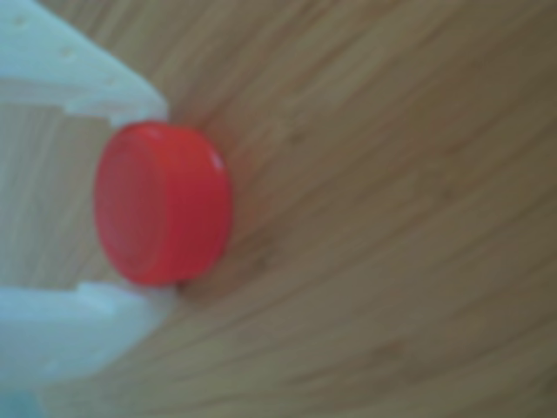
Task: Grasp a red cap and put it in the cup.
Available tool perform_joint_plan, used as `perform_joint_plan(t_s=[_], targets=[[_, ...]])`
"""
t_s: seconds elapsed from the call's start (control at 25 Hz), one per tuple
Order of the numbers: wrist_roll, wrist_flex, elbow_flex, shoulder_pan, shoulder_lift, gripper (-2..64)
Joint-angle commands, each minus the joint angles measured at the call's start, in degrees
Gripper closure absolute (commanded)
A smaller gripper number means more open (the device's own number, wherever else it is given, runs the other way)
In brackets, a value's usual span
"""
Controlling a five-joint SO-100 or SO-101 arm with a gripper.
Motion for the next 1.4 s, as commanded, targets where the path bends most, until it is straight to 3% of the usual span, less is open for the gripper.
perform_joint_plan(t_s=[0.0,0.36,0.68,1.36], targets=[[0.09,0.53,-2.64,0.09,8.61,48.6],[0.26,7.65,-2.37,-2.02,25.75,48.3],[0.35,15.56,-2.37,-10.20,38.41,48.6],[0.53,15.47,12.04,-26.19,66.09,48.6]])
